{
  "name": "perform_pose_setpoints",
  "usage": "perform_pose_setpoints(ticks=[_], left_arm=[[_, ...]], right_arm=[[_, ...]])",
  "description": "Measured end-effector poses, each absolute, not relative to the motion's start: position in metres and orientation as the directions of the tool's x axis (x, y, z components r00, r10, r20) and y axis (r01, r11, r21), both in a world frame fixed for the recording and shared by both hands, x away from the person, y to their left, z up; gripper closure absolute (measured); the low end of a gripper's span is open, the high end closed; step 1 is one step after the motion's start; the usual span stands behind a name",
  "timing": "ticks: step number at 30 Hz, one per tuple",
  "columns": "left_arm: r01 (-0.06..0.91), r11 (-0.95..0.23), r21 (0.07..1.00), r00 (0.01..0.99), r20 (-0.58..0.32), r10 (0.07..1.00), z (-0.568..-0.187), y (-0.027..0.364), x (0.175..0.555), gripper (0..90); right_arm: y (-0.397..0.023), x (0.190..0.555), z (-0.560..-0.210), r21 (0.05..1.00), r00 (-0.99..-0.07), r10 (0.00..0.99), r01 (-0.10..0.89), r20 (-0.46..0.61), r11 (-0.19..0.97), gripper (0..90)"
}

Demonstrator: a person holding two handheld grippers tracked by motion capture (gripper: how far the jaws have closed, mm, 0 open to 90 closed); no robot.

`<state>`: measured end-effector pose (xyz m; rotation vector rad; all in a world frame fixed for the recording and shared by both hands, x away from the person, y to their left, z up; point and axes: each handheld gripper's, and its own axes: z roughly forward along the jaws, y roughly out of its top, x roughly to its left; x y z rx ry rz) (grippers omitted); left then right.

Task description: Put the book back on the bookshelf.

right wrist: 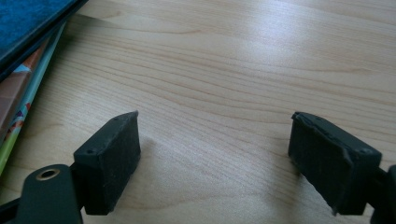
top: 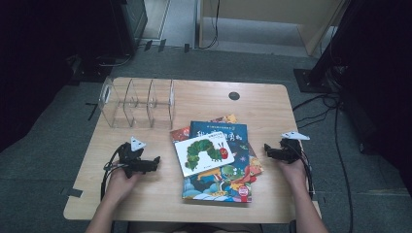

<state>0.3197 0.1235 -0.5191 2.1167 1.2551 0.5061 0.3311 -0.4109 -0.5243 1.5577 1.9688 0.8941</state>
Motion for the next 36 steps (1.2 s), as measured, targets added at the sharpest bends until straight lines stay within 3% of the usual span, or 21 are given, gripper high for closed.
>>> perform_pose_setpoints(ticks=[4, 8, 12, 17, 21, 24, 36], left_arm=[[0.625, -0.385, 0.679, 0.516, 0.010, 0.856, -0.519, 0.125, 0.324, 0.0], [0.613, -0.399, 0.681, 0.538, 0.009, 0.843, -0.519, 0.125, 0.331, 0.1], [0.587, -0.398, 0.704, 0.554, 0.009, 0.833, -0.518, 0.126, 0.335, 16.3], [0.567, -0.410, 0.715, 0.579, 0.008, 0.815, -0.517, 0.125, 0.337, 20.1], [0.570, -0.405, 0.715, 0.574, 0.005, 0.819, -0.517, 0.124, 0.337, 24.5], [0.572, -0.412, 0.710, 0.582, 0.002, 0.813, -0.514, 0.124, 0.337, 35.7], [0.591, -0.385, 0.709, 0.589, -0.052, 0.807, -0.512, 0.129, 0.342, 44.4]], right_arm=[[-0.406, 0.331, -0.524, 0.746, -0.242, 0.970, 0.651, 0.030, 0.140, 25.0], [-0.403, 0.334, -0.524, 0.748, -0.248, 0.968, 0.648, 0.032, 0.141, 26.7], [-0.402, 0.338, -0.524, 0.748, -0.298, 0.954, 0.639, 0.028, 0.177, 27.0], [-0.405, 0.337, -0.523, 0.754, -0.340, 0.940, 0.626, 0.033, 0.199, 34.5], [-0.407, 0.335, -0.521, 0.745, -0.345, 0.937, 0.639, 0.051, 0.194, 35.5], [-0.404, 0.334, -0.518, 0.726, -0.379, 0.924, 0.648, 0.047, 0.229, 37.0], [-0.396, 0.326, -0.512, 0.720, -0.404, 0.908, 0.663, 0.113, 0.206, 43.3]])
